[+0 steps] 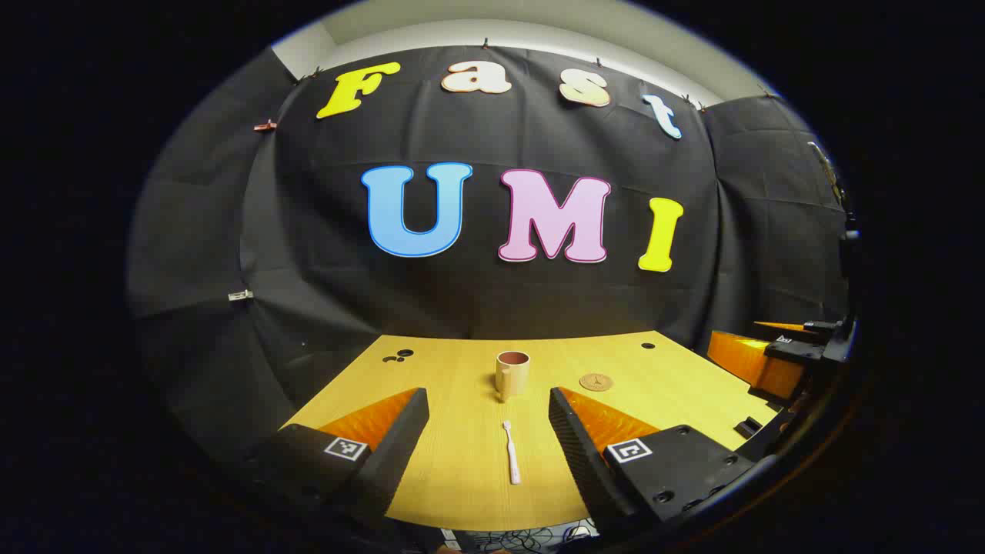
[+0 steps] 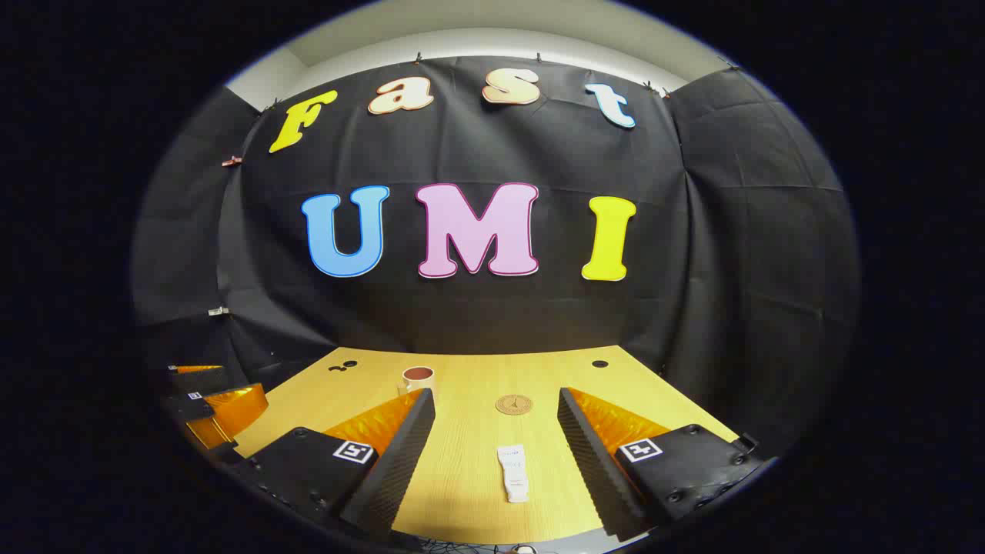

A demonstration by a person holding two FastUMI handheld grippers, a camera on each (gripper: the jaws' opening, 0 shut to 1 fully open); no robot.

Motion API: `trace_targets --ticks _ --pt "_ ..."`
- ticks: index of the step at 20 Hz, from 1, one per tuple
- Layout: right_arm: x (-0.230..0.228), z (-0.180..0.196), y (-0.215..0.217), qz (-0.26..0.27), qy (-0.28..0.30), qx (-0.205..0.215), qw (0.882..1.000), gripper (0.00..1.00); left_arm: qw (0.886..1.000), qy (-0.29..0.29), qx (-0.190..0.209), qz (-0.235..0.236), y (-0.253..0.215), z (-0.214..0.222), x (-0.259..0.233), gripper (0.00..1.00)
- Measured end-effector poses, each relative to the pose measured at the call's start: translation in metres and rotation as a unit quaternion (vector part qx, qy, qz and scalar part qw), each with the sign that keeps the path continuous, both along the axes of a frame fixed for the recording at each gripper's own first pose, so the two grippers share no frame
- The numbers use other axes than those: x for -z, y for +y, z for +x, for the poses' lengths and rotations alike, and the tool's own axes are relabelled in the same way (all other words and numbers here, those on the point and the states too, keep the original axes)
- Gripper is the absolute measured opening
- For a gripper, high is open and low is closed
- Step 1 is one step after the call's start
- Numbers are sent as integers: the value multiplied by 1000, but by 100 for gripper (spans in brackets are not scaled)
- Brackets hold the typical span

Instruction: Put the toothbrush and toothpaste on the desktop into the cup, then pick up the cup and place it on the coaster on the desktop.

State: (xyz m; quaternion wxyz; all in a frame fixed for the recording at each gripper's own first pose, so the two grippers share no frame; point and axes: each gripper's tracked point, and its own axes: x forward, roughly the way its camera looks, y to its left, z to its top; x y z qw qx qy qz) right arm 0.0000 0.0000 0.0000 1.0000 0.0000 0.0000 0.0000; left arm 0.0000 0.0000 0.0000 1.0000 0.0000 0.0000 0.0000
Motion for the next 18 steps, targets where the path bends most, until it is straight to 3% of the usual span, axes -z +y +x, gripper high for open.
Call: trace_targets --ticks 9,18 --pt "9 13 7 -10 20 1 1000 98 1000 2 14 -3 -1 11 1 97" --pt "31 31 3 -20 60 -10 998 98 1000 19 1 -13 -2 24 11 97"
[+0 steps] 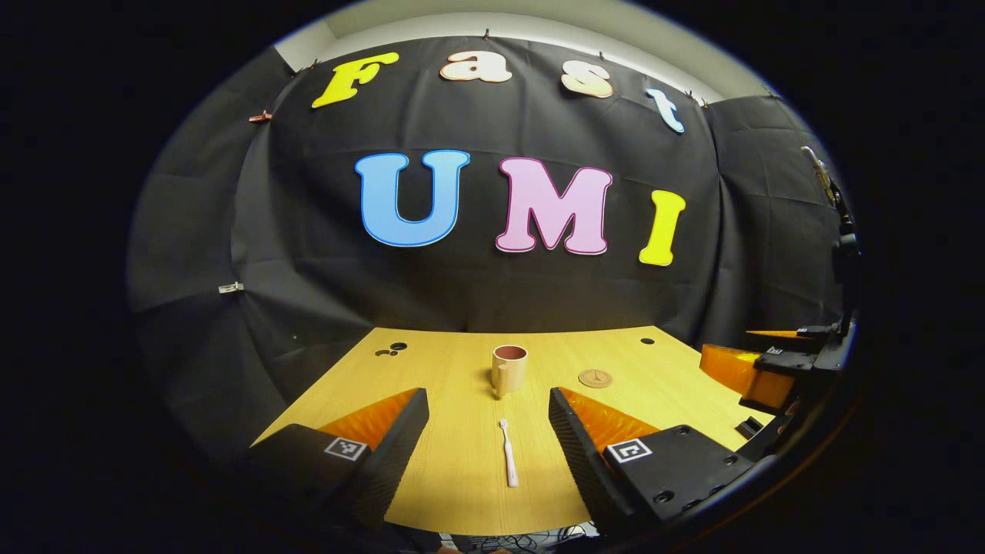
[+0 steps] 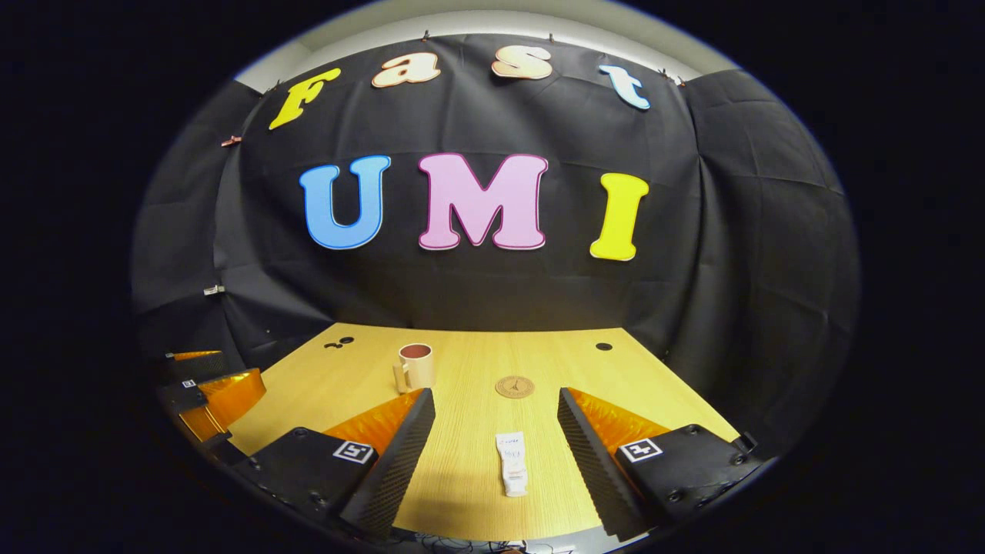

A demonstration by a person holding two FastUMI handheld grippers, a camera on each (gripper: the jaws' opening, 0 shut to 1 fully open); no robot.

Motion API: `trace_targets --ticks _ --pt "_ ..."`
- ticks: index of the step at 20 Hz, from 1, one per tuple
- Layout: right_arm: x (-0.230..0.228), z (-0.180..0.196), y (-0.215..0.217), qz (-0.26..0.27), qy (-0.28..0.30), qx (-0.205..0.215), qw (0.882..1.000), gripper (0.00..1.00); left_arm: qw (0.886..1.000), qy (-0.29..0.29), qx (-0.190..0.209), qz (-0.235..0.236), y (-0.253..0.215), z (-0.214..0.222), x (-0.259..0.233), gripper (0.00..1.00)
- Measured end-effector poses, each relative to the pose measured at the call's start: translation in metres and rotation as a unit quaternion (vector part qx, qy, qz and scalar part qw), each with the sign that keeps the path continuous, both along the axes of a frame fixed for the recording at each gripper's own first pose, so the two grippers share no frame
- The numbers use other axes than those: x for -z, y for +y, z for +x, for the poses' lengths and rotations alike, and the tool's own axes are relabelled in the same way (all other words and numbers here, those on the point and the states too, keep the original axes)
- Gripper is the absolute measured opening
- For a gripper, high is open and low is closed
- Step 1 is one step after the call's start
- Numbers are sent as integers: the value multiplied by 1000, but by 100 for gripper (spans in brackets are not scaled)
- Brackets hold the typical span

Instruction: Put the toothbrush and toothpaste on the desktop into the cup, then pick up the cup and place it on the coaster on the desktop.

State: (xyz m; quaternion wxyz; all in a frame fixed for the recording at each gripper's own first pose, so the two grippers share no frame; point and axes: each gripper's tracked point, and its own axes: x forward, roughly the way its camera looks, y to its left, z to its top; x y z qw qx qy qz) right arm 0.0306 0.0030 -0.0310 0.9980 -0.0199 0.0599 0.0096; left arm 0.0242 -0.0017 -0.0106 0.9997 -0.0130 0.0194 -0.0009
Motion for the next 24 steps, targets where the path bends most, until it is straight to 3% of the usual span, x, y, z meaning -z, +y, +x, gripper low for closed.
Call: trace_targets --ticks 5,11,19,24 --pt "26 32 2 -14 47 -19 999 99 1000 4 -23 -4 2 14 0 97" --pt "78 88 -1 -23 121 -41 992 99 996 33 -87 -15 21 34 12 98" --pt "167 117 -30 -39 257 -18 965 98 987 88 -134 -3 17 53 40 98" --pt "211 123 -42 -39 325 -10 945 98 985 110 -131 6 0 62 48 98"
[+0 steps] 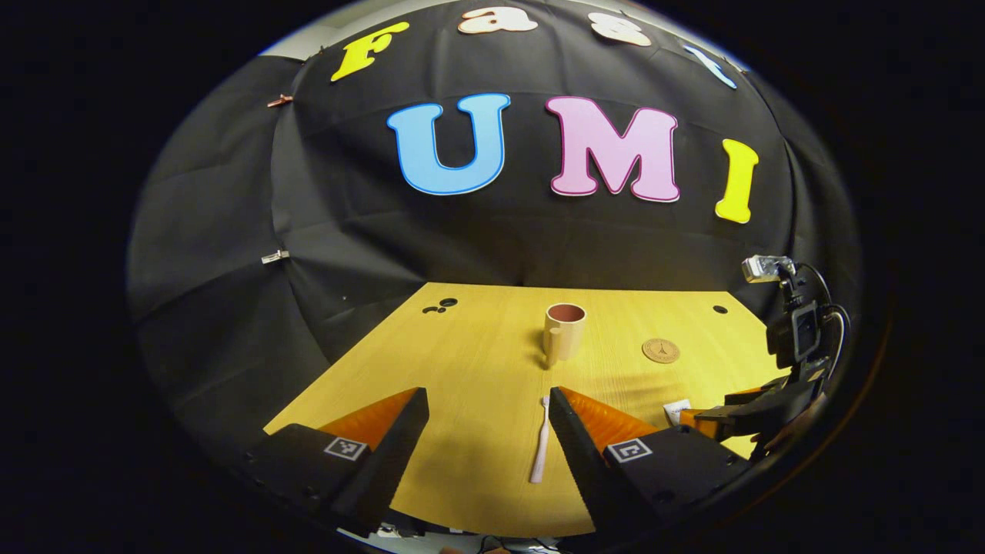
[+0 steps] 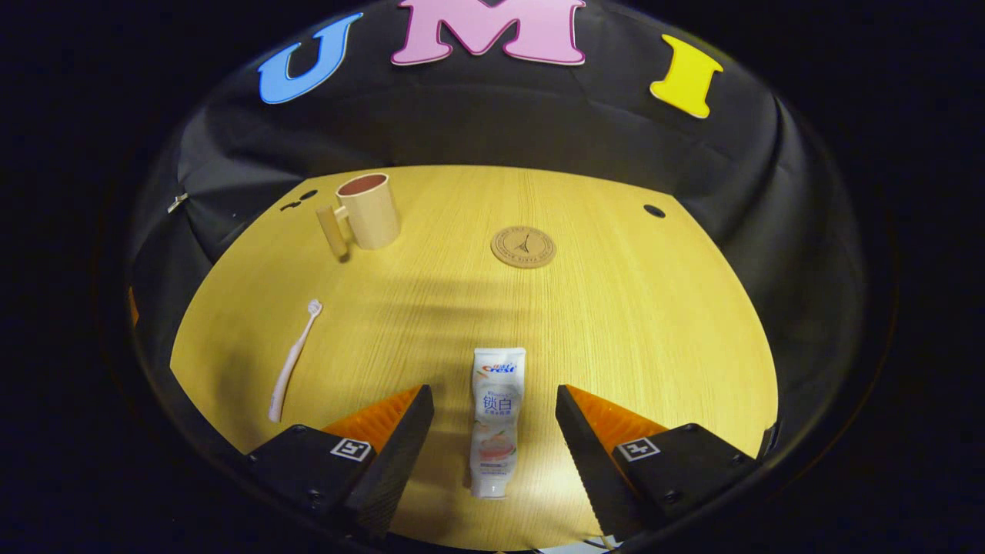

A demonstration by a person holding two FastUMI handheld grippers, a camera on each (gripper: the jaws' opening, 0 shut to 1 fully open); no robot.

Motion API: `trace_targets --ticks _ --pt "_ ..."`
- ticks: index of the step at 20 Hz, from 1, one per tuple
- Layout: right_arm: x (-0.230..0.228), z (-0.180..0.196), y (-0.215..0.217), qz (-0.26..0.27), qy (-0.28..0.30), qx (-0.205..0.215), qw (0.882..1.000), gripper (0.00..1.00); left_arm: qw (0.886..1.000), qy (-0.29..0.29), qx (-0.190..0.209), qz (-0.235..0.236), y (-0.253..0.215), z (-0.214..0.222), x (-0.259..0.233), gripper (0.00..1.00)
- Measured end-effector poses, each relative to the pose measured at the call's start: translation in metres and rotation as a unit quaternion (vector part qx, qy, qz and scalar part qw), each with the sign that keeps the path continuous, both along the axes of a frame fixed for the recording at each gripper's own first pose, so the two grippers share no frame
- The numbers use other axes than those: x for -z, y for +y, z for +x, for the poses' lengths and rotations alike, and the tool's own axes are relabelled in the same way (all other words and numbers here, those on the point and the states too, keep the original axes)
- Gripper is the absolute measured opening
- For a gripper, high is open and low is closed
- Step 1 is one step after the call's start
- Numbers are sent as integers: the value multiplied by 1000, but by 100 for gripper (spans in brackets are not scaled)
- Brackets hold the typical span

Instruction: Put the toothbrush and toothpaste on the desktop into the cup, then pick up the cup and place it on the coaster on the desktop.

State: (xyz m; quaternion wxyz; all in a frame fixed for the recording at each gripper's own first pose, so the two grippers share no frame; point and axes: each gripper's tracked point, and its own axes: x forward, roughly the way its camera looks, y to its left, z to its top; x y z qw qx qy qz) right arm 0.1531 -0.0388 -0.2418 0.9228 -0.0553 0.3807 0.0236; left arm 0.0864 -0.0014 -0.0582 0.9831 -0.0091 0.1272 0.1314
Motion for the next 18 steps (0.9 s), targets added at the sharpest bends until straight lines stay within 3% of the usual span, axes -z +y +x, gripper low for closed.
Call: trace_targets --ticks 6,11,13,16,17,18 --pt "43 2 -12 -2 70 13 997 98 1000 19 2 4 -17 8 5 97" --pt "54 4 -6 12 92 8 996 95 1000 27 -10 0 -12 6 11 99" --pt "54 5 -5 18 100 16 995 88 999 30 -14 -2 -11 6 14 99" --pt "52 4 -4 20 105 23 994 62 999 34 -15 -3 -9 7 16 99" --pt "52 6 -4 19 106 23 994 62 999 34 -14 -2 -8 6 16 99" --pt "52 5 -5 19 110 20 994 49 999 34 -13 -1 -9 6 16 99"
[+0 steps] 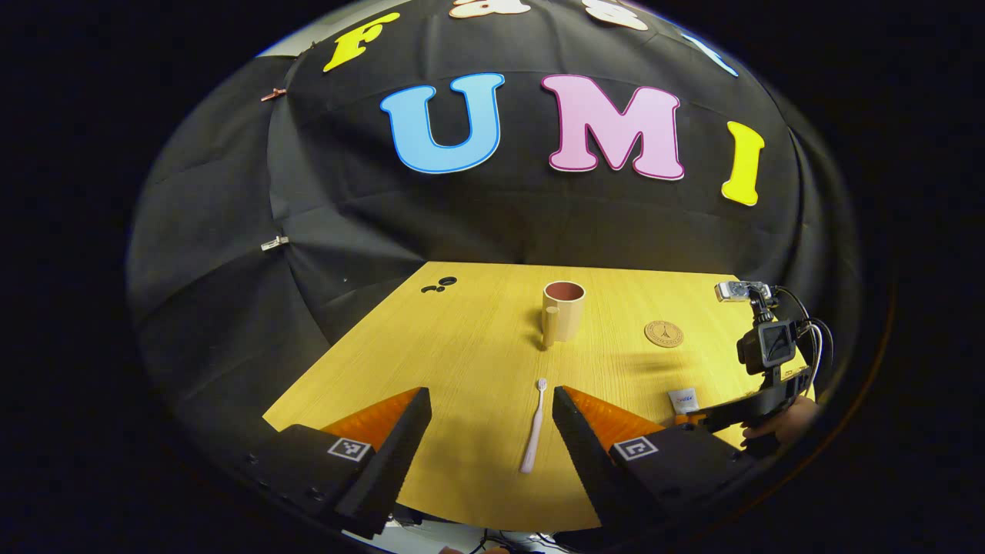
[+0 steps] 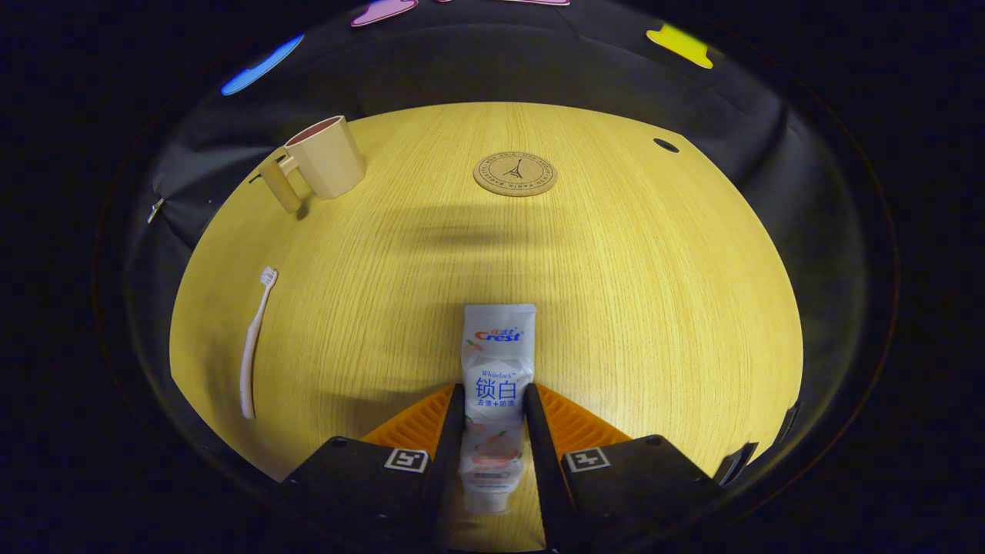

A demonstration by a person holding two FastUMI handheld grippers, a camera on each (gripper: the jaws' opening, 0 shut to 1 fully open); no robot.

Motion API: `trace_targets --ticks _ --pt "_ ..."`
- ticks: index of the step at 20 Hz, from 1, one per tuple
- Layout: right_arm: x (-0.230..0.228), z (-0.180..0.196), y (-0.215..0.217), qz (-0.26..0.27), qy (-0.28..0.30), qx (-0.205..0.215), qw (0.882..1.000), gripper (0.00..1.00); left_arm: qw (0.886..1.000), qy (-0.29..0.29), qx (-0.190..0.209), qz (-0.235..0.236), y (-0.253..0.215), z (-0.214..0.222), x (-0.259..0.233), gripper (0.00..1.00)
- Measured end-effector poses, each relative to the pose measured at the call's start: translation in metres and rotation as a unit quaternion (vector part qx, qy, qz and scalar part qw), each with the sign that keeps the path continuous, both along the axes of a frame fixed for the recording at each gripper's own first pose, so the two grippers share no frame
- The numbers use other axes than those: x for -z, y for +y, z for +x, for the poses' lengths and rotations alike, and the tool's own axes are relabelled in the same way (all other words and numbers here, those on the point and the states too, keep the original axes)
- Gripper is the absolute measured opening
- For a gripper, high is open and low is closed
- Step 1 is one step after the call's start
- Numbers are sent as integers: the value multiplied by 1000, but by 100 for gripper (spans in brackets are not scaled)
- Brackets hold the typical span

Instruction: Put the toothbrush and toothpaste on the desktop into the cup, then pick up the cup and place it on the coaster on the desktop.

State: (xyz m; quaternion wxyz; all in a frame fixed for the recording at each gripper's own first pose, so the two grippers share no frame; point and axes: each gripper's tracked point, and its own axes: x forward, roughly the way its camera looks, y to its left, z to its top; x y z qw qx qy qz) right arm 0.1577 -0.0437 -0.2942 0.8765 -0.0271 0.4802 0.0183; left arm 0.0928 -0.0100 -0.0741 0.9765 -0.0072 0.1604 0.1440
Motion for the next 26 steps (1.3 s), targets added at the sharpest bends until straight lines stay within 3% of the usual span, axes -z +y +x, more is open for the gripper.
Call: trace_targets --ticks 2,3,5,6,7,9,10,13,14,18,26 --pt "0 0 0 -3 12 -9 1000 45 1000 0 3 1 0 0 0 99" --pt "-1 0 1 -2 13 -12 1000 53 1000 1 5 -1 -1 1 2 99" --pt "-2 -1 0 -4 17 -16 1000 46 1000 5 7 -2 -1 1 5 99" --pt "-2 0 1 -4 19 -20 1000 48 1000 6 7 -1 -1 2 5 99" --pt "-3 0 1 -2 18 -25 1000 33 1000 6 8 -1 -1 2 6 99" --pt "-3 0 0 4 20 -28 999 34 1000 10 10 -3 -1 3 10 99" --pt "-4 1 0 12 26 -23 999 39 1000 13 11 -6 -1 4 11 99" --pt "-6 1 -1 28 33 -10 999 29 999 27 15 -21 -3 11 23 98" --pt "-7 2 -4 26 32 -10 999 33 999 34 17 -27 -3 14 28 98" --pt "-28 4 -10 28 13 -30 999 33 993 84 31 -74 -1 43 71 99" --pt "-66 6 -9 39 -29 -66 997 33 976 181 92 -76 -21 99 131 98"
